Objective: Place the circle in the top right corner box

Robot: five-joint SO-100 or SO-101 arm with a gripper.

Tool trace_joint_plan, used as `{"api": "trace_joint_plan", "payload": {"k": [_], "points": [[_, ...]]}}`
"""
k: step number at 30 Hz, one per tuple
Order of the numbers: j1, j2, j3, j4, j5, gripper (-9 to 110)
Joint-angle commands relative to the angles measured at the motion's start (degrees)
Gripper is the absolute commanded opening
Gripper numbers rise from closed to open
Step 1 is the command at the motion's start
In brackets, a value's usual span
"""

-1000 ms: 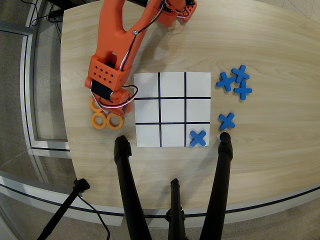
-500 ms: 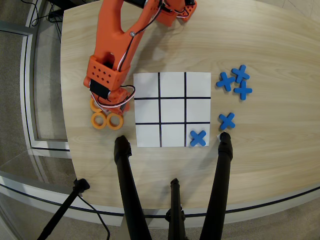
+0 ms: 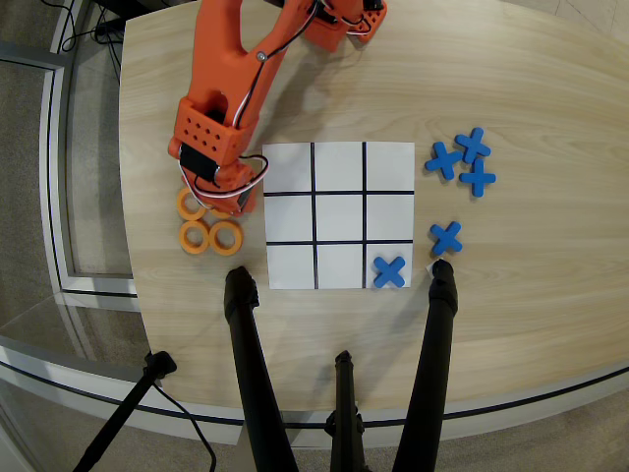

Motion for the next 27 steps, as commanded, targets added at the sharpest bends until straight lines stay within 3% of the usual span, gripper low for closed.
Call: {"api": "trace_joint_plan", "payload": {"k": [1,10,17,23,27], "points": [[0.44,2.37,3.96,0.70,-1.05,15],[3.34,8.35,10.55,4.92,-6.24,15],[12.30,9.58,10.37,9.32,-18.19,15],[16.70,8.35,8.70,10.90,-22.06,15],[17.14,8.44,9.40,11.34,-22.06,1]]}}
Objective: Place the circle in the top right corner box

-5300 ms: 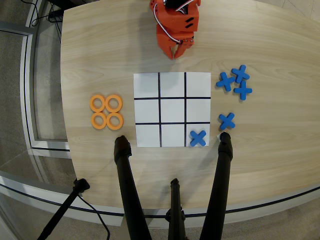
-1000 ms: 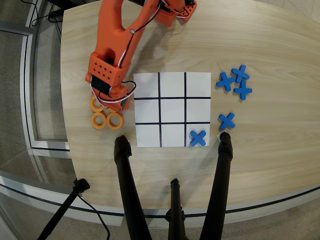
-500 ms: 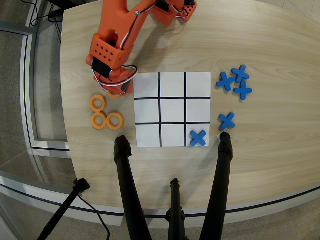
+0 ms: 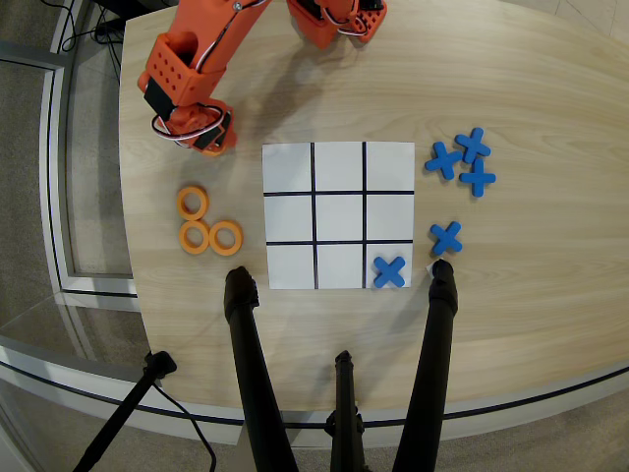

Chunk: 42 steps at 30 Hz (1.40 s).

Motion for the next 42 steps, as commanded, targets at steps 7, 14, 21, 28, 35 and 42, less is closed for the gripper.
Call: {"api": "trace_joint_plan", "payload": {"k": [7,14,21,28,35,42], "points": [[-0.70,2.37,2.20,0.62,0.79,0],[-9.67,14.85,5.89,4.75,10.28,0],[-32.43,28.65,2.37,16.52,31.64,0],[-45.70,14.41,-10.11,9.40,39.73,0],[-43.95,-9.23,-33.31,8.61,40.61,0],[-41.31,-23.99,-47.11,8.70,40.25,0]]}}
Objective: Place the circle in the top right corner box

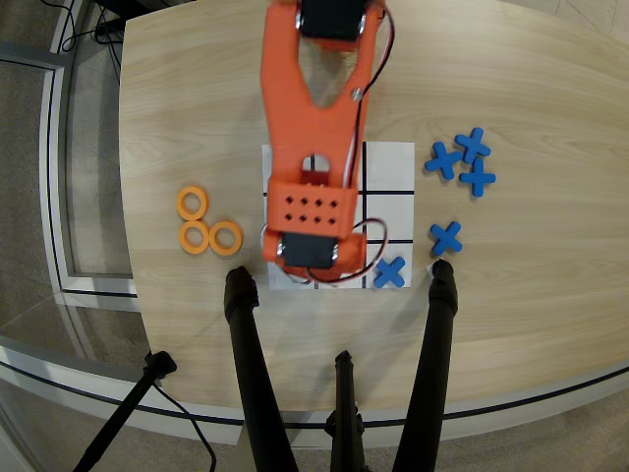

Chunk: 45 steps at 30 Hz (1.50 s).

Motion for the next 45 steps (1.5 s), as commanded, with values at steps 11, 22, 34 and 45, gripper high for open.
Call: {"api": "trace_joint_plan", "payload": {"k": [11,22,34,45], "points": [[0.70,-10.90,-11.34,-0.79,-0.09,0],[0.79,-13.80,-15.56,-0.79,0.18,0],[0.97,-15.38,-17.93,-0.79,0.18,0],[1.05,-16.87,-19.07,-0.70,-0.09,0]]}}
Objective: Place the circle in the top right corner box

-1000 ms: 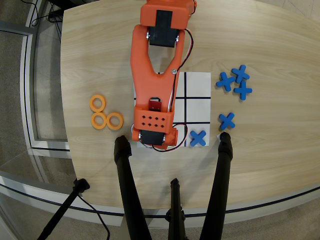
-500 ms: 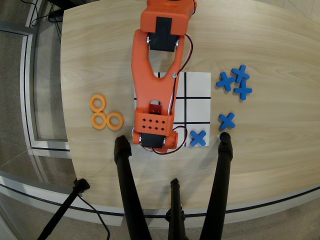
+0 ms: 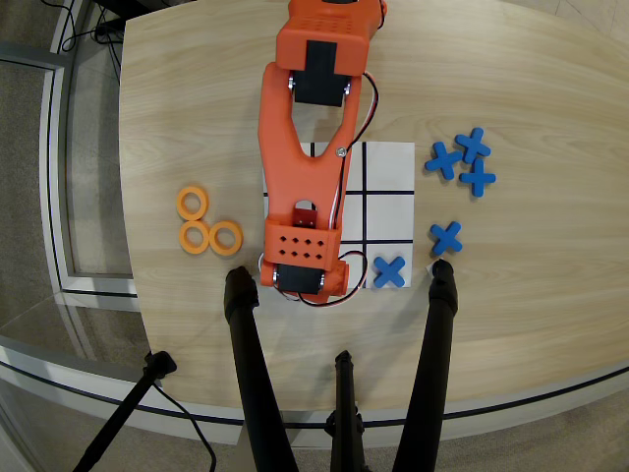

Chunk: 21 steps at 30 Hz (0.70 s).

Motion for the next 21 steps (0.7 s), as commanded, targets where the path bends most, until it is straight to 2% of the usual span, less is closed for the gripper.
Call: {"api": "trace_joint_plan", "payload": {"k": [1,10,18,21], "points": [[0.26,0.35,-1.85,-0.35,-0.09,0],[0.62,0.70,-2.29,-0.18,0.26,9],[1.23,4.31,-2.46,0.88,0.70,11],[1.49,9.14,-1.93,4.83,0.26,11]]}}
